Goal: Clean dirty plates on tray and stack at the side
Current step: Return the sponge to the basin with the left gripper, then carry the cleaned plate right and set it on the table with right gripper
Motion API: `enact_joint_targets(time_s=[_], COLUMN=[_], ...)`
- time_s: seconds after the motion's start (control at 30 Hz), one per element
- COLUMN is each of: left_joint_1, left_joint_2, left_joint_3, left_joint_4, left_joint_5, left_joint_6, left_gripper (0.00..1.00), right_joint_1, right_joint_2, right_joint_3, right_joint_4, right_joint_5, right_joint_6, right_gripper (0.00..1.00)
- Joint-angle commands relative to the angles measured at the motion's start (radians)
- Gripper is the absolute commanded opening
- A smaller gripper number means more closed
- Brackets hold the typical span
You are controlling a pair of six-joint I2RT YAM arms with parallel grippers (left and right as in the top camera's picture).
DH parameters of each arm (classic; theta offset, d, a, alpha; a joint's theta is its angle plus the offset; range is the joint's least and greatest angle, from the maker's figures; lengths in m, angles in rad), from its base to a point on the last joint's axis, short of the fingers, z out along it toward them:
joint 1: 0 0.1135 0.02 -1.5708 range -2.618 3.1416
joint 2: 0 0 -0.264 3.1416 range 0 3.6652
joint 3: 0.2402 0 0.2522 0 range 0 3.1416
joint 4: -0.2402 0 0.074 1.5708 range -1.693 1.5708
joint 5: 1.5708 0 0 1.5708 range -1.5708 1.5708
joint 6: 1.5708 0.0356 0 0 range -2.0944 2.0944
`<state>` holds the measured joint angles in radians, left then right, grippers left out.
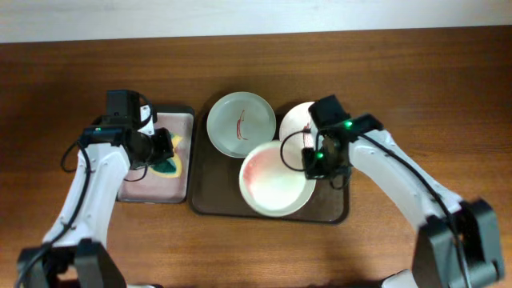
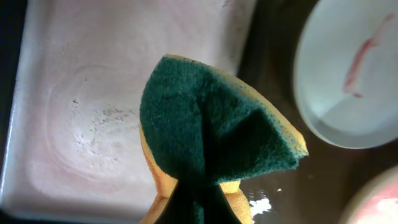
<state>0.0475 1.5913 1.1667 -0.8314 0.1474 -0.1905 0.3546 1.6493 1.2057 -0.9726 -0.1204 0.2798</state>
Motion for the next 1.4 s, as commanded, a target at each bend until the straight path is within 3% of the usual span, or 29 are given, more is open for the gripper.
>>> enact_joint_targets(time_s=[0.0,0.2,0.8,0.97,1.17,1.23,1.37], left_joint_1=[0.019,0.019,0.019,0.019,0.019,0.019,0.019], left_joint_2=[0.067,0.148,0.242,0.276,0.278,0.278,0.279], left_joint_3=[-0.001,-0.001,-0.001,-0.001,-0.001,-0.001,-0.001], left_joint_4=[0.023,0.050,0.156,0.188,0.206,0.207,0.214], left_joint_5=[0.006,-0.017,-0.040,-0.040,-0.039,-0.039,-0.039], left_joint_6=[0.080,0.080,0.080,0.080,0.080,0.080,0.080], left_gripper=[0.00,0.00,0.00,0.12,0.55,0.65,0.65], right_joint_1=[0.013,0.096,0.560,0.608,0.591,0.563,0.458], right_joint_2=[-0.064,-0.100,-0.100,-0.100,-0.102,-0.109,-0.174], right_joint_3=[0.020,0.020,0.020,0.020,0.020,0.021,0.024], right_joint_4=[-0.011,-0.007,0.132,0.137,0.139,0.133,0.078], right_joint_5=[0.209,0.444,1.291,1.435,1.324,1.254,1.121], right_joint_6=[-0.003,0.026,0.044,0.044,0.096,0.134,0.262], right_gripper=[0.04,0.04,0.04,0.04,0.04,0.04,0.04])
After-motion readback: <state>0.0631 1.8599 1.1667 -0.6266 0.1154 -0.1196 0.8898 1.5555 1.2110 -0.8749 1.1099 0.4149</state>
